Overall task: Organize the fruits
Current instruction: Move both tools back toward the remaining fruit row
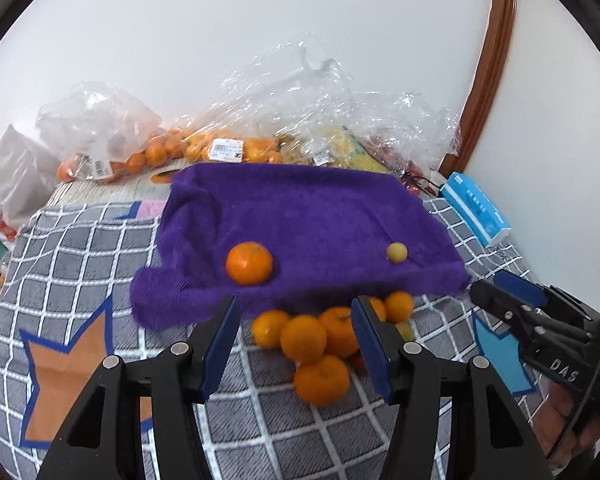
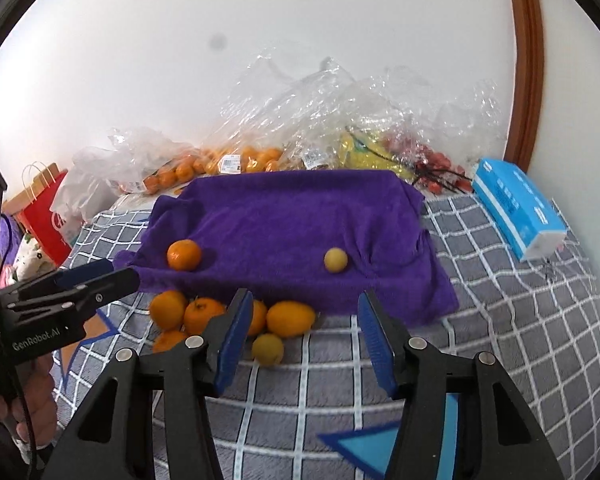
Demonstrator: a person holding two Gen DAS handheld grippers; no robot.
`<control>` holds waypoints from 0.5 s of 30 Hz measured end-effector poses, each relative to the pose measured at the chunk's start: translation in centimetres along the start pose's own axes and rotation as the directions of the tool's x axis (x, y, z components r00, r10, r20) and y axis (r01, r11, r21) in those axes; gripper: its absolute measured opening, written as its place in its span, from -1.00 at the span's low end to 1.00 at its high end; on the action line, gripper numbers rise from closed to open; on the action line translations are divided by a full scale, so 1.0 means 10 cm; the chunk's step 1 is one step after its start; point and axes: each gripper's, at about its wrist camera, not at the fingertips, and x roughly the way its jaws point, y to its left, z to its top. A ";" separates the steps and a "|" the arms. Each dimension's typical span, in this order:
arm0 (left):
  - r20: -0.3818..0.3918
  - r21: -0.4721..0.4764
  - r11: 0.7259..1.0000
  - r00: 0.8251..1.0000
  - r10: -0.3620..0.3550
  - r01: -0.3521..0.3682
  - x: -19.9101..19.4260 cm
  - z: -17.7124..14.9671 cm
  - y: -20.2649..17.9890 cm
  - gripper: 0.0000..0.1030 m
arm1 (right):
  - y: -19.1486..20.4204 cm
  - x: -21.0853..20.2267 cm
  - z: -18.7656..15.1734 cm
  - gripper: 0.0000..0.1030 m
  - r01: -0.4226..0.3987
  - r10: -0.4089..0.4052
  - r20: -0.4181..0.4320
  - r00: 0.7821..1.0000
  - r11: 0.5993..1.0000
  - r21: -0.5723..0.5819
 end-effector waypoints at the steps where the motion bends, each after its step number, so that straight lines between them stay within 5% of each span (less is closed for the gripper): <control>1: -0.004 -0.004 1.000 1.000 0.002 -0.002 -0.01 -0.03 0.02 0.07 | 0.00 0.00 -0.01 0.07 0.000 0.001 -0.003 1.000 1.000 0.005; 15: -0.020 -0.031 0.999 0.999 0.025 -0.025 -0.07 -0.19 0.20 0.08 | 0.05 -0.04 -0.17 0.03 0.016 -0.016 0.015 1.000 1.000 -0.007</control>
